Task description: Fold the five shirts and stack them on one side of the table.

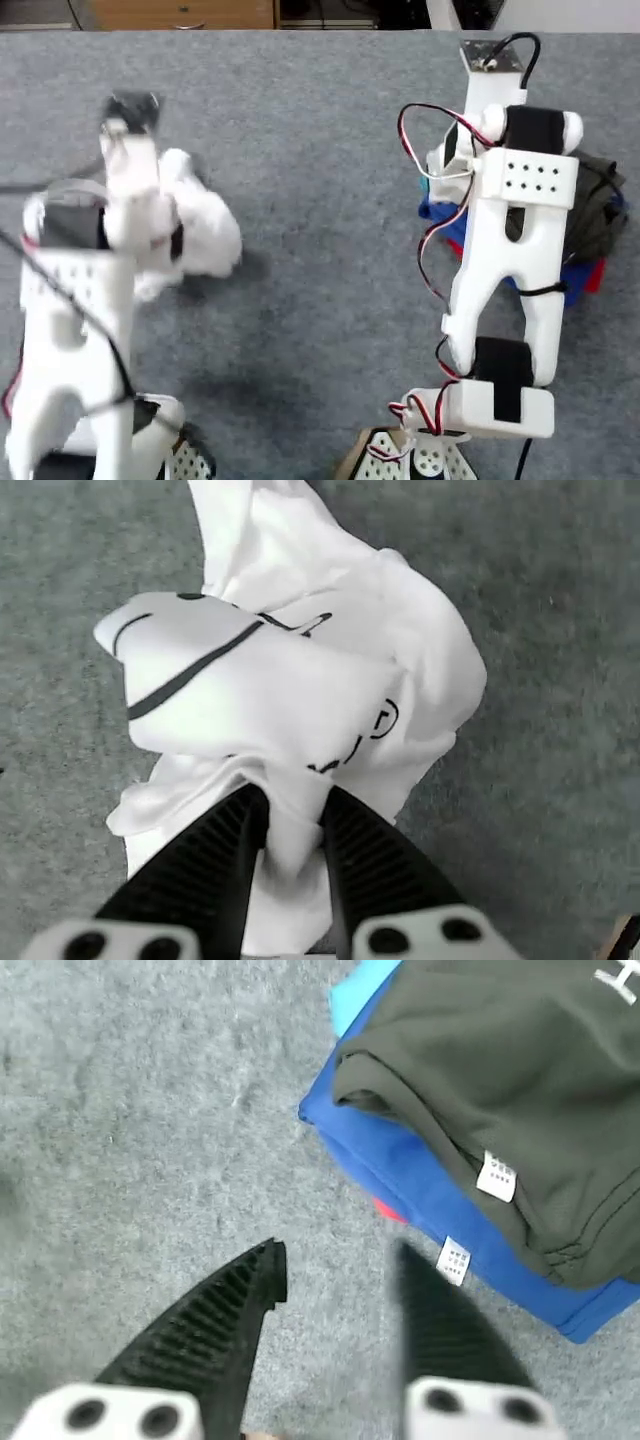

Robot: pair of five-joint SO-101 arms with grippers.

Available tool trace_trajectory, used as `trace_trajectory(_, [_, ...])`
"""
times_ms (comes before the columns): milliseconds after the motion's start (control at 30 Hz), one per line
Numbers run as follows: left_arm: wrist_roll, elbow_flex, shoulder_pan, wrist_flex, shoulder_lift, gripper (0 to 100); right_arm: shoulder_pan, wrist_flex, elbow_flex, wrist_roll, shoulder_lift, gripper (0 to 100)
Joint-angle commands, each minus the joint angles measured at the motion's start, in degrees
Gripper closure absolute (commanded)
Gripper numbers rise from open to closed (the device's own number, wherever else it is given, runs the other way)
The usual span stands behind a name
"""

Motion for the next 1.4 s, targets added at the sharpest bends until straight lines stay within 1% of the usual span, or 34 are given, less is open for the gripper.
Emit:
trace_trajectory(0, [-6.33, 10.99, 2.64, -1.05, -11.21, 98, -1.36, 1.32, 2.15, -0.44, -3.91, 70.1])
trace_trajectory(67, [-8.09, 14.15, 3.16, -0.26, -15.87, 96, -3.56, 1.32, 4.62, -0.35, -4.88, 69.1])
trace_trajectory(100, [-7.91, 14.68, 3.16, 0.62, -18.24, 92, -4.97, 1.32, 5.67, -0.26, -5.23, 69.1])
trace_trajectory(167, [-6.42, 15.21, 2.46, 1.85, -22.2, 80, -9.45, 1.23, 6.37, -0.26, -5.49, 69.1])
trace_trajectory(233, [-3.08, 14.68, -1.23, 2.2, -25.71, 72, -15.16, 0.88, 5.32, -0.53, -4.7, 69.1])
trace_trajectory(333, [-1.85, 12.75, -7.74, 2.11, -29.41, 71, -24.31, -0.26, 0.92, -0.62, -0.66, 69.1])
trace_trajectory(467, [-1.58, 11.34, -17.85, 2.55, -29.76, 71, -34.68, -0.35, -8.48, -0.62, 11.12, 69.1])
trace_trajectory(700, [-1.93, 13.8, -42.29, 1.58, -29.76, 71, -47.43, 1.14, -33.45, -0.7, 39.08, 69.1])
trace_trajectory(800, [-1.93, 16.53, -51.34, -2.9, -30.2, 71, -51.12, 1.14, -42.59, -0.7, 48.48, 69.1])
trace_trajectory(900, [-1.93, 19.16, -57.41, -7.47, -30.02, 71, -53.32, 1.14, -49.54, -0.7, 56.13, 69.1])
trace_trajectory(967, [-1.93, 21.54, -58.99, -9.58, -30.11, 71, -53.93, 1.05, -53.23, -0.7, 60.44, 69.1])
trace_trajectory(1067, [-1.93, 24.35, -59.43, -10.2, -30.2, 71, -53.67, 1.05, -57.1, -0.7, 65.98, 70.4])
trace_trajectory(1100, [-1.93, 24.88, -59.43, -10.2, -30.2, 71, -52.88, 1.05, -57.98, -0.7, 67.56, 73.0])
trace_trajectory(1167, [-1.93, 25.32, -59.43, -10.2, -30.2, 71, -51.3, 1.05, -59.65, -0.7, 70.02, 81.5])
trace_trajectory(1267, [-1.93, 25.58, -58.9, -10.37, -30.2, 71, -47.96, 1.05, -61.67, -0.7, 72.04, 99.3])
trace_trajectory(1300, [-1.93, 25.58, -58.81, -10.37, -30.2, 71, -46.64, 1.14, -62.02, -0.62, 72.13, 99.5])
trace_trajectory(1333, [-1.93, 25.58, -58.73, -10.37, -30.2, 71, -45.23, 1.23, -62.29, -0.62, 71.87, 96.7])
trace_trajectory(1367, [-1.93, 25.58, -58.2, -10.37, -30.11, 71, -43.74, 1.23, -62.37, -0.62, 71.43, 96.3])
